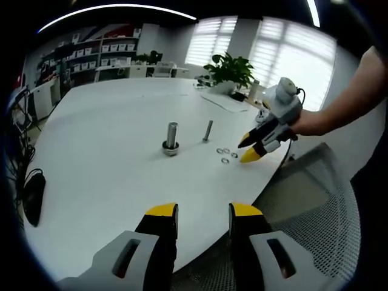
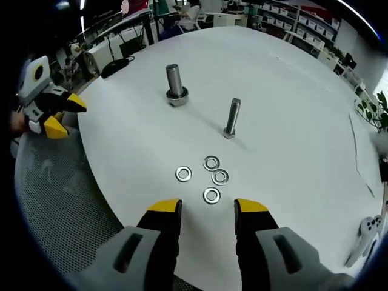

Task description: Place the washer onto the threaded stud by aligning its center hole with the stud, sliding it down to the base, and recovering from edge contact or off-axis alignment until the washer reaches the visible bottom stop.

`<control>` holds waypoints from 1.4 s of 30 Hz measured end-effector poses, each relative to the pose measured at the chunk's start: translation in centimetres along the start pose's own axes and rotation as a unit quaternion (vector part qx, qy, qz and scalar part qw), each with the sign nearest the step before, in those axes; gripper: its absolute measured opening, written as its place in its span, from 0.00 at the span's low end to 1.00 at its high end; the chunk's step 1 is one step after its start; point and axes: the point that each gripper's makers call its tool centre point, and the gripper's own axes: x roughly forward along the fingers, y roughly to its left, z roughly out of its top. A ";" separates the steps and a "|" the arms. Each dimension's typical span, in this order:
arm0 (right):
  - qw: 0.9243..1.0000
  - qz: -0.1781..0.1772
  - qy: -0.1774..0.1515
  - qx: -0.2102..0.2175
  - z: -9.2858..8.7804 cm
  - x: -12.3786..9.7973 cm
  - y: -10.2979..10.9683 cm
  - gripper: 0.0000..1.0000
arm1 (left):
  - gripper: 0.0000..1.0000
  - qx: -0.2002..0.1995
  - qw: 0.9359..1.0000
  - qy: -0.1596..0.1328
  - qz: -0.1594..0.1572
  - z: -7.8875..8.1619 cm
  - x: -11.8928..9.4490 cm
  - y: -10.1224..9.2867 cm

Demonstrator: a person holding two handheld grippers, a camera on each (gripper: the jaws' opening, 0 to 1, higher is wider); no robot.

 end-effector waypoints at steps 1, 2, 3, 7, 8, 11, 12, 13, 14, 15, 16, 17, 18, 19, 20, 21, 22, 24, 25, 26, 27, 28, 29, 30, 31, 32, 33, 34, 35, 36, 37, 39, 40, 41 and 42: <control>1.000 0.000 0.000 0.000 0.1 0.1 0.0 0.37 | 0.31 0.001 1.000 0.000 0.000 0.0 0.0 0.0; 1.000 0.000 0.001 0.000 0.1 0.2 -0.1 0.37 | 0.31 0.001 1.000 0.000 0.000 0.0 0.0 0.0; 1.000 0.000 0.001 0.000 0.3 0.3 -0.1 0.37 | 0.31 0.001 1.000 0.000 0.000 0.0 0.0 0.0; 1.000 0.003 0.001 0.000 0.8 0.5 -0.1 0.37 | 0.31 -0.001 1.000 0.003 0.001 -0.1 0.0 0.1; 1.000 0.002 0.001 0.000 0.9 0.5 -0.1 0.37 | 0.31 -0.001 1.000 0.004 0.001 -0.2 0.0 0.1; 1.000 0.000 -0.002 0.004 1.1 0.6 -0.3 0.36 | 0.31 0.000 1.000 0.003 0.001 -0.2 0.0 0.1; 1.000 0.000 -0.002 0.004 1.1 0.6 -0.3 0.36 | 0.31 0.000 1.000 0.002 0.002 -0.1 0.0 0.1; 1.000 -0.001 -0.001 0.002 1.1 0.6 -0.3 0.36 | 0.31 0.000 1.000 0.001 0.002 -0.1 0.0 0.2; 1.000 0.000 0.004 0.001 0.8 0.6 -0.3 0.35 | 0.31 -0.001 1.000 0.001 0.002 -0.1 0.0 0.2; 1.000 0.000 0.006 0.000 0.7 0.6 -0.3 0.35 | 0.31 -0.001 1.000 0.002 0.002 -0.1 0.0 0.2; 1.000 0.000 0.009 -0.003 0.5 0.6 -0.4 0.34 | 0.31 -0.001 1.000 0.001 0.002 -0.1 0.0 0.2; 1.000 0.000 0.011 -0.003 0.3 0.6 -0.5 0.34 | 0.31 0.000 1.000 0.001 0.002 -0.1 0.0 0.2; 1.000 -0.001 0.015 -0.002 0.1 0.6 -0.7 0.33 | 0.31 0.000 1.000 0.002 0.002 -0.1 0.0 0.2; 1.000 -0.001 0.016 0.000 0.0 0.6 -0.8 0.33 | 0.31 0.000 1.000 0.002 0.002 -0.1 0.0 0.2; 1.000 0.000 0.016 0.001 0.0 0.5 -0.8 0.32 | 0.31 0.000 1.000 0.003 0.002 -0.2 0.1 0.2; 1.000 0.001 0.017 0.000 0.0 0.6 -0.8 0.31 | 0.31 0.000 1.000 0.003 0.002 -0.2 0.1 0.2; 1.000 0.002 0.019 -0.001 0.0 0.6 -0.8 0.31 | 0.31 0.000 1.000 0.003 0.001 -0.1 0.1 0.1; 1.000 0.005 0.022 -0.004 0.0 0.7 -0.6 0.31 | 0.31 0.001 1.000 0.003 0.000 -0.1 0.1 0.1; 1.000 0.006 0.024 -0.007 0.0 0.8 -0.6 0.30 | 0.31 0.001 1.000 0.002 0.000 -0.1 0.1 0.1; 1.000 0.007 0.026 -0.012 -0.1 0.9 -0.5 0.28 | 0.31 0.001 1.000 0.002 0.000 -0.1 0.1 0.1; 0.999 0.009 0.033 -0.017 -0.2 1.0 -0.4 0.27 | 0.31 0.001 1.000 0.003 0.001 -0.1 0.1 0.1; 0.999 0.010 0.036 -0.017 -0.3 1.1 -0.3 0.26 | 0.31 0.001 1.000 0.003 0.000 -0.2 0.0 0.1; 0.999 0.008 0.034 -0.024 -0.1 1.0 -0.3 0.26 | 0.31 0.001 1.000 0.003 0.000 -0.2 0.0 0.1; 0.999 0.008 0.034 -0.026 -0.1 1.0 -0.3 0.25 | 0.31 0.001 1.000 0.003 0.000 -0.2 0.0 0.1; 0.999 0.008 0.036 -0.024 0.0 1.0 -0.4 0.25 | 0.31 0.001 1.000 0.003 0.000 -0.2 0.0 0.1; 0.999 0.008 0.038 -0.025 0.0 1.1 -0.4 0.24 | 0.31 0.001 1.000 0.004 0.001 -0.2 0.0 0.1; 0.999 0.010 0.041 -0.026 0.0 1.0 -0.4 0.24 | 0.31 0.001 1.000 0.004 0.001 -0.2 0.1 0.1; 0.999 0.010 0.044 -0.029 0.0 1.0 -0.4 0.23 | 0.31 0.001 1.000 0.004 0.001 -0.2 0.1 0.1; 0.998 0.012 0.047 -0.033 0.1 1.1 -0.4 0.23 | 0.31 0.001 1.000 0.003 0.001 -0.2 0.1 0.1; 0.998 0.014 0.052 -0.038 0.0 1.1 -0.4 0.23 | 0.31 0.001 1.000 0.003 0.001 -0.2 0.1 0.1; 0.997 0.016 0.057 -0.046 0.1 1.1 -0.3 0.22 | 0.31 0.001 1.000 0.002 0.001 -0.1 0.1 0.1; 0.995 0.023 0.070 -0.063 0.1 1.2 0.0 0.21 | 0.31 0.002 1.000 0.002 0.001 -0.1 0.1 0.1; 0.994 0.027 0.079 -0.076 0.1 1.3 0.0 0.20 | 0.30 0.002 1.000 0.002 0.001 -0.1 0.1 0.1; 0.993 0.029 0.083 -0.080 0.1 1.3 0.0 0.20 | 0.30 0.002 1.000 0.002 0.002 -0.1 0.0 0.1; 0.992 0.030 0.090 -0.078 0.2 1.3 0.0 0.20 | 0.30 0.002 1.000 0.002 0.002 -0.1 0.0 0.1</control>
